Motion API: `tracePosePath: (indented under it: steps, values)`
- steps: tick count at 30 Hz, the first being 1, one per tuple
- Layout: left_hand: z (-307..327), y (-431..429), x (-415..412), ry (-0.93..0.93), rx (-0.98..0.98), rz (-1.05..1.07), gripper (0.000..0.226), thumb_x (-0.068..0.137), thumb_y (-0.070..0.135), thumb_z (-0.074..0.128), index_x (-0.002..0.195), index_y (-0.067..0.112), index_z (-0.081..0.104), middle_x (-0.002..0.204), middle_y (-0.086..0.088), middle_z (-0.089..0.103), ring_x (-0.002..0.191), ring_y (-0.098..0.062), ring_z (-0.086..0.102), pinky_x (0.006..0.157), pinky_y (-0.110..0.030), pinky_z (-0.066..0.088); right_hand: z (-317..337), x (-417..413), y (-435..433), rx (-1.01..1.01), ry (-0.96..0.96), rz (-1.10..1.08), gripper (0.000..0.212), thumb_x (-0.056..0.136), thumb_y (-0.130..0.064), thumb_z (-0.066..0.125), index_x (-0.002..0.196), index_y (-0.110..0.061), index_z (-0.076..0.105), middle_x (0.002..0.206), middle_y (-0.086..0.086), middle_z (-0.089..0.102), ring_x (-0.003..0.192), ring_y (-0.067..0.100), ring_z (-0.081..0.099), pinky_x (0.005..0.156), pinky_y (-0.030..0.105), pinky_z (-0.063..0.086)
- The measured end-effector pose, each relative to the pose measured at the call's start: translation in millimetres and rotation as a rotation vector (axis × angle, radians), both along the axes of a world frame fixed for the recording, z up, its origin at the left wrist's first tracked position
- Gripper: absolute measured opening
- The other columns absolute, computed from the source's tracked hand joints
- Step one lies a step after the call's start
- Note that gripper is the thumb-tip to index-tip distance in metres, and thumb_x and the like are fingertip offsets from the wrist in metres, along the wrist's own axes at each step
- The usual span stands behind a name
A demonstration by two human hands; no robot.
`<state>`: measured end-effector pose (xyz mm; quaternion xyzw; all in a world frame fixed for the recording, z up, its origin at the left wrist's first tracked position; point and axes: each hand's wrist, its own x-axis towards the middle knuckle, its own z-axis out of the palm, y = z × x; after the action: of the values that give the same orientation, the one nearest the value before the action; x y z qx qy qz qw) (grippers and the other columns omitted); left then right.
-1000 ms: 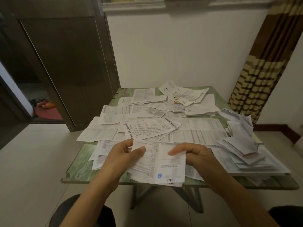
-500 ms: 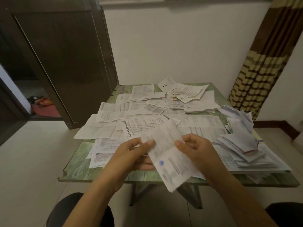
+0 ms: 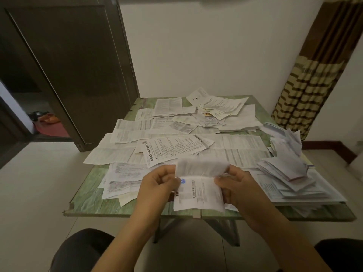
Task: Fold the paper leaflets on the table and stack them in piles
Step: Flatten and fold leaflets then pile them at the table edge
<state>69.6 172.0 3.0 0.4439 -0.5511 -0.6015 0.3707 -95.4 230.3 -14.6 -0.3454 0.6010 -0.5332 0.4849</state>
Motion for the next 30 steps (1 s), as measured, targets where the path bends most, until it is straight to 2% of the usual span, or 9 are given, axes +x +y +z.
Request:
tracePosePath:
  steps: [2, 5, 7, 9, 12, 16, 19, 24, 30]
  values:
    - [1, 0, -2, 0.069, 0.075, 0.010, 0.021, 0.089, -0.004, 0.050, 0.085, 0.007, 0.069, 0.085, -0.006, 0.074, 0.079, -0.020, 0.070, 0.064, -0.029, 0.056, -1, 0, 1, -0.030, -0.005, -0.012, 0.021, 0.095, -0.004, 0.046, 0.081, -0.012, 0.061, 0.081, -0.002, 0.071, 0.076, 0.013, 0.070, 0.057, 0.021, 0.054]
    - [3, 1, -4, 0.187, 0.230, 0.030, 0.016, 0.094, 0.016, 0.050, 0.097, 0.011, 0.064, 0.093, -0.013, 0.073, 0.083, -0.028, 0.069, 0.068, -0.035, 0.054, -2, 1, 3, -0.096, 0.108, -0.028, 0.031, 0.095, -0.001, 0.044, 0.070, -0.010, 0.060, 0.075, -0.007, 0.070, 0.074, 0.002, 0.068, 0.052, 0.013, 0.049]
    - [4, 3, -4, 0.132, 0.271, -0.065, 0.021, 0.093, 0.030, 0.050, 0.097, 0.015, 0.064, 0.090, -0.011, 0.073, 0.080, -0.025, 0.071, 0.067, -0.034, 0.056, -1, 2, 4, -0.169, 0.194, -0.033, 0.032, 0.094, 0.000, 0.045, 0.068, -0.011, 0.061, 0.075, -0.006, 0.068, 0.069, 0.001, 0.067, 0.048, 0.010, 0.045]
    - [3, 7, -5, 0.084, 0.291, -0.166, 0.018, 0.089, 0.027, 0.055, 0.093, 0.014, 0.067, 0.088, -0.009, 0.074, 0.078, -0.021, 0.071, 0.068, -0.032, 0.058, -2, 2, 5, -0.236, 0.257, -0.029, 0.034, 0.093, 0.003, 0.045, 0.068, -0.012, 0.062, 0.075, -0.004, 0.066, 0.065, 0.004, 0.066, 0.045, 0.009, 0.043]
    - [-3, 9, -7, 0.017, 0.228, -0.153, 0.013, 0.088, 0.015, 0.059, 0.094, 0.008, 0.069, 0.086, -0.007, 0.074, 0.072, -0.016, 0.071, 0.057, -0.023, 0.055, -4, 3, 6, -0.260, 0.290, -0.017, 0.036, 0.094, 0.003, 0.043, 0.073, -0.016, 0.065, 0.082, 0.000, 0.067, 0.070, 0.007, 0.065, 0.051, 0.012, 0.047]
    - [-6, 9, -9, 0.037, 0.097, -0.061, 0.011, 0.089, 0.008, 0.059, 0.094, 0.008, 0.068, 0.083, -0.004, 0.075, 0.070, -0.012, 0.070, 0.052, -0.017, 0.050, -4, 2, 6, -0.222, 0.162, -0.056, 0.022, 0.097, -0.013, 0.041, 0.097, -0.022, 0.061, 0.088, -0.004, 0.071, 0.081, 0.011, 0.069, 0.063, 0.020, 0.055]
    - [-7, 10, -11, 0.061, 0.051, -0.050, 0.012, 0.089, 0.007, 0.058, 0.096, 0.008, 0.067, 0.082, -0.003, 0.075, 0.070, -0.011, 0.070, 0.051, -0.017, 0.050, -1, 1, 8, -0.159, 0.191, 0.030, 0.014, 0.093, -0.019, 0.052, 0.105, -0.025, 0.054, 0.085, -0.010, 0.072, 0.078, 0.009, 0.070, 0.059, 0.019, 0.054]
    - [-11, 8, -12, 0.070, 0.007, -0.044, 0.012, 0.089, 0.009, 0.057, 0.096, 0.009, 0.067, 0.081, -0.003, 0.074, 0.072, -0.014, 0.071, 0.053, -0.019, 0.052, -5, 4, 10, -0.118, 0.276, 0.052, 0.011, 0.088, -0.011, 0.060, 0.098, -0.015, 0.059, 0.080, -0.004, 0.072, 0.055, 0.010, 0.062, 0.053, 0.017, 0.051]
    - [-14, 8, -19, 0.056, -0.033, -0.082, 0.015, 0.090, 0.007, 0.056, 0.099, 0.009, 0.067, 0.078, -0.010, 0.073, 0.070, -0.017, 0.071, 0.056, -0.024, 0.056, 1, -6, 18, -0.212, 0.380, -0.100, 0.002, 0.087, -0.014, 0.061, 0.086, -0.014, 0.063, 0.065, -0.010, 0.066, 0.051, 0.003, 0.058, 0.051, 0.012, 0.047]
